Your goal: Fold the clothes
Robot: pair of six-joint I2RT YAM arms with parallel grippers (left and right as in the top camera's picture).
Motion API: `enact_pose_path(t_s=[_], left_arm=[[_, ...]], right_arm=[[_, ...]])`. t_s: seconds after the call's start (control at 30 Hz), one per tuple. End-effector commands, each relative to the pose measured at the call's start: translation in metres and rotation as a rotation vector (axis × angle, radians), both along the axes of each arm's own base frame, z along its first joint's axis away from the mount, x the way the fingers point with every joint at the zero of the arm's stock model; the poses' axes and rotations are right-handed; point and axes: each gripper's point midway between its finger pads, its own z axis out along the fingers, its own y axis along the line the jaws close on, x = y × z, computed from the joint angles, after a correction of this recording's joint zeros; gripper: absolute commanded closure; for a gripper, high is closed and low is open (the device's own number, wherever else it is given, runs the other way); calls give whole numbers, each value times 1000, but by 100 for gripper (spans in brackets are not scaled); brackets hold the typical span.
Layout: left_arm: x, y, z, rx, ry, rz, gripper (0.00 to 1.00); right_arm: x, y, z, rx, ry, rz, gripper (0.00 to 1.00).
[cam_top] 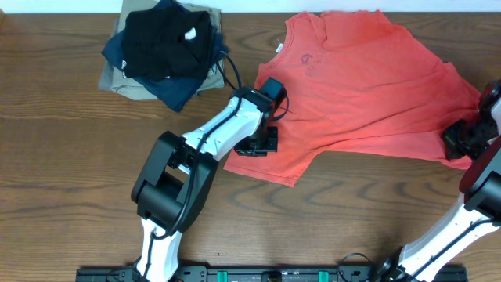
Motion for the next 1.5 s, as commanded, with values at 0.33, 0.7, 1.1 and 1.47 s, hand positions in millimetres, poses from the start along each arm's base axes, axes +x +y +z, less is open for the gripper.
enact_pose_path(t_s=[0.33, 0.7, 1.1, 1.47], left_arm=[[-21, 25, -30, 60, 57, 15, 94], [-34, 63, -40, 149, 128, 141, 94], [-42, 134, 10, 381, 105, 276, 94], [-24, 157, 116, 248, -223, 393, 94]], right_arm=[[-8, -1, -7, -26, -2, 0, 99], [-9, 2, -7, -15, 2, 1, 99], [-2, 19, 9, 84, -43, 16, 99], [-8, 30, 60, 72, -99, 28, 99]])
